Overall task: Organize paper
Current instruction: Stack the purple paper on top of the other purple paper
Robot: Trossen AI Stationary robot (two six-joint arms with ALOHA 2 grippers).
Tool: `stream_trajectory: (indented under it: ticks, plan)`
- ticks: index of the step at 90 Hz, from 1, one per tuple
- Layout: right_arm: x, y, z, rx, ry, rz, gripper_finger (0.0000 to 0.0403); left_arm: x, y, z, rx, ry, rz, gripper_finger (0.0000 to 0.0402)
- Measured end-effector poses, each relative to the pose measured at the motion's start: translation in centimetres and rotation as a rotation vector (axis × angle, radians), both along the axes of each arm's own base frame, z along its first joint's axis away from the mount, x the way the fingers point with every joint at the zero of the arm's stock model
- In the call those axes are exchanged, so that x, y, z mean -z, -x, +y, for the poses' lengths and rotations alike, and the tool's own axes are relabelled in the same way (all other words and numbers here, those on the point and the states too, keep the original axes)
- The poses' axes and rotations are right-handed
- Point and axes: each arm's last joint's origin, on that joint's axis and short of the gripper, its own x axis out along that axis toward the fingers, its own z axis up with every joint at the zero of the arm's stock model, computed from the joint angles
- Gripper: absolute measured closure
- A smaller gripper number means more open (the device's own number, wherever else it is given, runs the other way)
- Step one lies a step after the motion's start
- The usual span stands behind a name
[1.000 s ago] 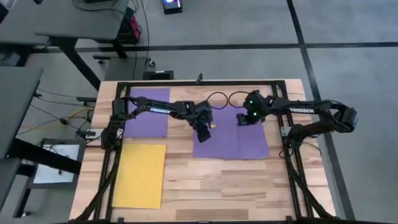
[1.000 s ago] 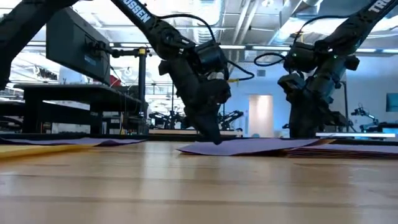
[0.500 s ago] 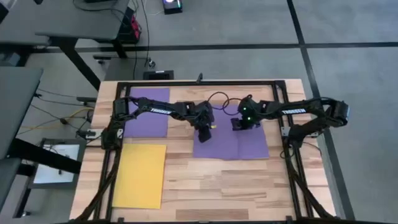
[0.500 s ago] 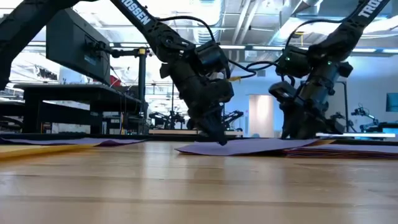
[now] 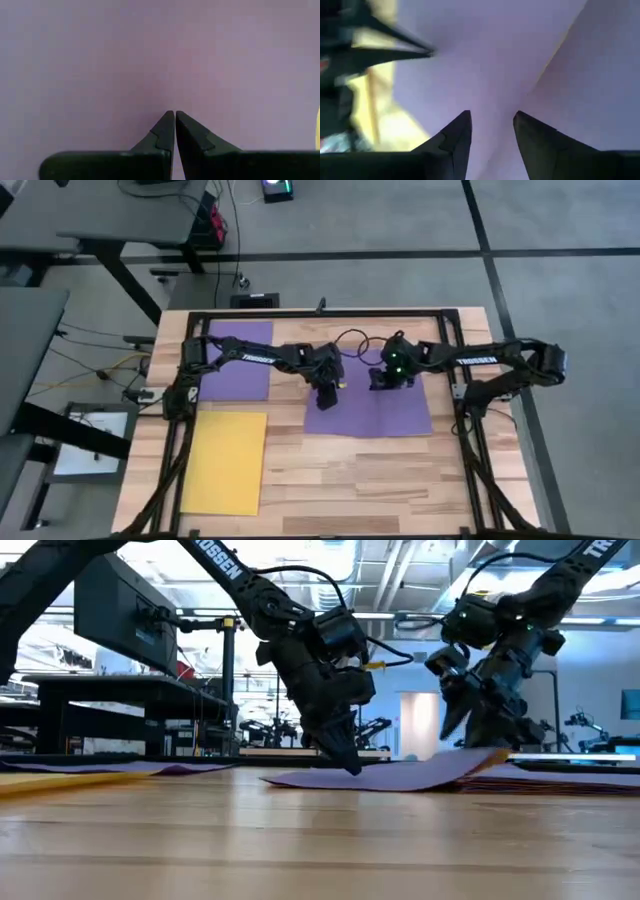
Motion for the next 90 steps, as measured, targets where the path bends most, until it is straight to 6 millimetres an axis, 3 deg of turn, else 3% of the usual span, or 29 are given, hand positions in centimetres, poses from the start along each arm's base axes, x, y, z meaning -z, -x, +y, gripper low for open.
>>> stream_trajectory:
  ticks: [11,33,50,63,90]
  plan:
    - [-0.5,-0.9,0.6,-0.032,0.055,-0.072,0.0266,0.0,0.0,0.0,0.000,0.000,0.000,0.0402]
    - [0.9,-1.2,0.5,-0.020,0.074,-0.004,0.0269,0.0,0.0,0.0,0.000,-0.001,-0.002,0.0402]
    - [0.8,-2.5,1.1,-0.042,0.059,-0.106,0.0270,0.0,0.0,0.0,-0.001,0.000,-0.004,0.0402]
    - [1.7,-2.0,1.6,-0.032,-0.022,-0.008,0.0270,-0.1,-0.1,0.0,-0.004,0.002,-0.005,0.0402]
    - [0.7,-2.3,6.5,-0.142,-0.225,0.014,0.0270,-0.1,-0.1,0.0,-0.007,0.004,-0.005,0.0402]
